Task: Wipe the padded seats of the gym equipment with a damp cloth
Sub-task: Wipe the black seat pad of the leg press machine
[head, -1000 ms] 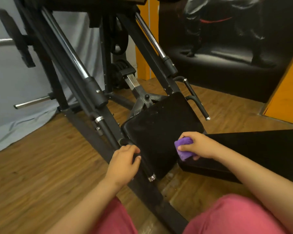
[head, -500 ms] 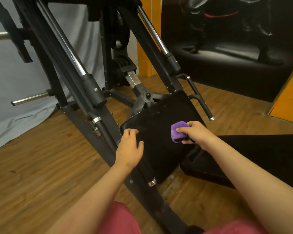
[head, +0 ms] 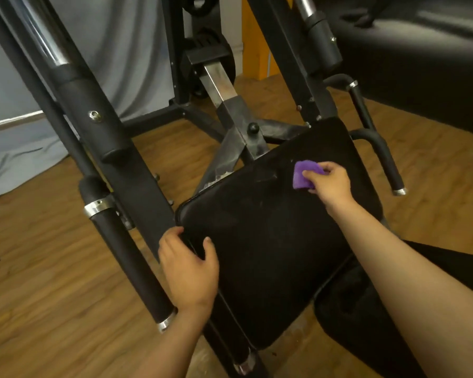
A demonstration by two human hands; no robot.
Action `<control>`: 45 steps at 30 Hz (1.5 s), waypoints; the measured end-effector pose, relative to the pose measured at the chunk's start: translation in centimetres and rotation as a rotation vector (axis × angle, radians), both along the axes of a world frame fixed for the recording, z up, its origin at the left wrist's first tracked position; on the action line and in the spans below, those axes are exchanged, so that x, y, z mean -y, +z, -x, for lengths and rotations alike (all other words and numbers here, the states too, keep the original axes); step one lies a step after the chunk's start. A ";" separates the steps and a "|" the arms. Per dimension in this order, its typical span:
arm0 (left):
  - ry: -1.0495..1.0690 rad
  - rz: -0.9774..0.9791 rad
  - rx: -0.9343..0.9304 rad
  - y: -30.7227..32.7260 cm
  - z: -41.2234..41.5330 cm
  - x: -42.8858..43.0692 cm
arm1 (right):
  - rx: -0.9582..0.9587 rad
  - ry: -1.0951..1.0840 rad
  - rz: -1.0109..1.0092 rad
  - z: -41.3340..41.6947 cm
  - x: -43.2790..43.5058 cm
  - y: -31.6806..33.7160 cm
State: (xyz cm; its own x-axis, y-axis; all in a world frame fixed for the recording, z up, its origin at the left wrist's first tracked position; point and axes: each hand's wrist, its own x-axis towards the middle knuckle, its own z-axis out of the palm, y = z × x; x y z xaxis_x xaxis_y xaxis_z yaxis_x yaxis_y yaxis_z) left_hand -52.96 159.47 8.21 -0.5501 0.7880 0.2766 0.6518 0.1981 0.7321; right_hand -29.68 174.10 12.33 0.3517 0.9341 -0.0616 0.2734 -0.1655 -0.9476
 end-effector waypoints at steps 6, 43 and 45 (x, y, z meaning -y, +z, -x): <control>0.042 0.098 -0.003 -0.1 0.0 -0.4 | 0.252 -0.095 -0.088 -0.4 -6.7 0.2; -0.023 0.067 -0.021 -0.7 0.1 0.0 | 0.422 0.089 -0.117 6.3 3.0 -3.7; -0.025 0.060 -0.023 -0.7 0.1 0.0 | 0.398 0.033 -0.113 7.8 3.9 -3.6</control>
